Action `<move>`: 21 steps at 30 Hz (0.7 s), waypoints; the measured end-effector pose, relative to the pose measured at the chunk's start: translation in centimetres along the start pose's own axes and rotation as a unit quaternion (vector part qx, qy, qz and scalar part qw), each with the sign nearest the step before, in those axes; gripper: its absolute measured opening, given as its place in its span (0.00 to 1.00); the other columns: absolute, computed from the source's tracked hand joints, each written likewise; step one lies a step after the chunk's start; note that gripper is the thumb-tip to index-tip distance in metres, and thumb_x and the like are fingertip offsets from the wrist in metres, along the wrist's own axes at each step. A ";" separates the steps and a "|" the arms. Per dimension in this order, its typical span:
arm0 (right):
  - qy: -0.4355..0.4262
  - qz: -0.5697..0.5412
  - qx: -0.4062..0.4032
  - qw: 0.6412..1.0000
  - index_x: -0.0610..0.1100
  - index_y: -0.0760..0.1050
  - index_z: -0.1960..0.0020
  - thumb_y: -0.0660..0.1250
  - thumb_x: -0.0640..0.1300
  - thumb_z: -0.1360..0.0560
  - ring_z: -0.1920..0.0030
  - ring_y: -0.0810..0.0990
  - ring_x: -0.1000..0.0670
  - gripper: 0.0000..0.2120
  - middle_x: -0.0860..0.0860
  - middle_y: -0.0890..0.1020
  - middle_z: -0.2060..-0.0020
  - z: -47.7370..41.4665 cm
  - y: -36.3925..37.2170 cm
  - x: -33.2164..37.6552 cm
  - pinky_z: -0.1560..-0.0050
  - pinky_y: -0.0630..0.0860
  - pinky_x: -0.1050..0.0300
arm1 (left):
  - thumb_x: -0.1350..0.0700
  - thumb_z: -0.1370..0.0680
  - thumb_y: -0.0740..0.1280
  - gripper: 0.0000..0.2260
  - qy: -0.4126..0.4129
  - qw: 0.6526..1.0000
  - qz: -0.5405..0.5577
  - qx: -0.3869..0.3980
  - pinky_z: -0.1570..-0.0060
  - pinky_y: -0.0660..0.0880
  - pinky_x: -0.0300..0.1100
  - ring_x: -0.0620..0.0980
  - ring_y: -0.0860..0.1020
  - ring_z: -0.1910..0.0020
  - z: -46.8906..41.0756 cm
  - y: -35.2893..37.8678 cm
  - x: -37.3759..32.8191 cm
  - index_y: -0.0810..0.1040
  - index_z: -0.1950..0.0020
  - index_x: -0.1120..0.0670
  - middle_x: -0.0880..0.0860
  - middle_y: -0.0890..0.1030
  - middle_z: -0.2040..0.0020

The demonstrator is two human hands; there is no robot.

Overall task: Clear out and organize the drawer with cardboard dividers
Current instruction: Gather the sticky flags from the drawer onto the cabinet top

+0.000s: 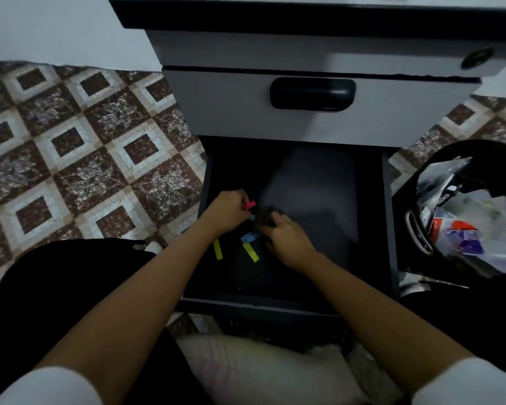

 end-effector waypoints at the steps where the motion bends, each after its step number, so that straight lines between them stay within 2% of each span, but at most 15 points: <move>1: -0.005 0.024 0.010 1.000 0.48 0.68 0.30 0.60 0.42 0.22 0.36 0.67 0.38 0.21 0.39 0.68 0.36 -0.2 0.1 0.3 0.41 0.67 0.48 | 0.62 0.27 0.68 0.11 -0.001 1.000 -0.004 0.002 0.51 0.72 0.45 0.58 0.78 0.50 -0.1 0.0 0.0 0.76 0.46 0.64 0.62 0.80 0.50; 3: -0.009 0.057 0.008 0.998 0.47 0.69 0.30 0.60 0.42 0.22 0.37 0.67 0.38 0.21 0.39 0.68 0.36 -0.4 0.2 0.4 0.42 0.67 0.48 | 0.63 0.27 0.67 0.11 0.005 1.000 -0.025 0.005 0.49 0.73 0.47 0.59 0.78 0.49 -0.1 0.1 0.0 0.77 0.45 0.65 0.62 0.80 0.49; 5: -0.016 0.068 -0.004 0.998 0.45 0.74 0.35 0.64 0.40 0.25 0.41 0.71 0.36 0.19 0.38 0.72 0.39 -0.2 0.1 0.6 0.47 0.71 0.47 | 0.63 0.26 0.65 0.10 0.021 0.998 -0.060 0.009 0.50 0.73 0.48 0.60 0.77 0.49 -0.2 0.5 0.1 0.77 0.46 0.65 0.63 0.79 0.48; 7: -0.023 0.064 -0.015 0.998 0.42 0.82 0.48 0.74 0.39 0.36 0.53 0.79 0.37 0.16 0.38 0.79 0.51 0.1 0.3 0.5 0.59 0.76 0.50 | 0.62 0.25 0.63 0.10 0.039 0.994 -0.097 0.014 0.50 0.72 0.48 0.61 0.76 0.47 -0.2 1.0 0.1 0.76 0.47 0.65 0.63 0.78 0.47; 8: -0.018 0.065 -0.019 0.998 0.42 0.82 0.55 0.77 0.39 0.42 0.59 0.80 0.39 0.15 0.40 0.80 0.57 0.3 0.3 0.2 0.65 0.77 0.52 | 0.61 0.24 0.63 0.10 0.047 0.992 -0.114 0.016 0.49 0.72 0.47 0.61 0.76 0.46 -0.2 1.3 0.1 0.76 0.46 0.65 0.63 0.77 0.46; 9: -0.013 0.066 -0.030 0.997 0.41 0.82 0.58 0.78 0.39 0.43 0.61 0.80 0.39 0.15 0.41 0.79 0.60 0.6 0.2 0.0 0.66 0.76 0.53 | 0.61 0.24 0.62 0.10 0.055 0.990 -0.131 0.018 0.48 0.71 0.47 0.61 0.76 0.45 -0.1 1.6 0.1 0.75 0.45 0.64 0.63 0.76 0.44; 10: -0.004 0.055 -0.020 0.998 0.39 0.80 0.56 0.76 0.39 0.40 0.58 0.80 0.38 0.13 0.40 0.79 0.58 0.8 0.3 -0.1 0.63 0.76 0.51 | 0.61 0.24 0.62 0.10 0.064 0.987 -0.148 0.021 0.47 0.71 0.47 0.61 0.75 0.45 0.0 1.9 0.1 0.75 0.44 0.64 0.62 0.75 0.43; 12: 0.017 0.034 -0.015 0.999 0.35 0.76 0.46 0.67 0.38 0.29 0.45 0.74 0.38 0.13 0.38 0.75 0.47 1.0 0.4 -0.4 0.50 0.72 0.47 | 0.61 0.24 0.61 0.11 0.085 0.980 -0.178 0.023 0.45 0.72 0.48 0.61 0.74 0.43 0.1 2.4 0.2 0.76 0.43 0.62 0.61 0.73 0.41; 14: 0.037 0.054 -0.007 0.998 0.36 0.71 0.39 0.60 0.40 0.24 0.39 0.69 0.40 0.15 0.40 0.72 0.40 1.0 0.6 -0.8 0.43 0.67 0.49 | 0.60 0.23 0.61 0.11 0.093 0.976 -0.197 0.016 0.44 0.72 0.50 0.61 0.72 0.42 0.1 2.5 0.3 0.76 0.42 0.61 0.61 0.71 0.40; 18: 0.054 0.020 -0.007 0.998 0.38 0.71 0.41 0.59 0.37 0.24 0.40 0.70 0.42 0.13 0.42 0.74 0.42 1.0 0.7 -0.7 0.45 0.68 0.52 | 0.61 0.23 0.60 0.14 0.081 0.971 -0.223 0.021 0.40 0.70 0.50 0.61 0.70 0.39 0.4 2.6 0.3 0.73 0.38 0.62 0.61 0.68 0.37; 21: 0.077 -0.037 -0.008 0.996 0.38 0.71 0.41 0.60 0.35 0.25 0.42 0.73 0.41 0.13 0.41 0.76 0.44 1.1 0.8 -1.2 0.46 0.71 0.51 | 0.63 0.23 0.60 0.16 0.073 0.969 -0.236 0.027 0.39 0.68 0.50 0.61 0.69 0.37 0.5 2.9 0.3 0.70 0.36 0.63 0.61 0.68 0.36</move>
Point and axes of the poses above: each hand's wrist, its own z-axis away from the middle knuckle, its own y-axis out of the palm, x = y × z, the point moved 6 cm from there along -z, towards the middle knuckle
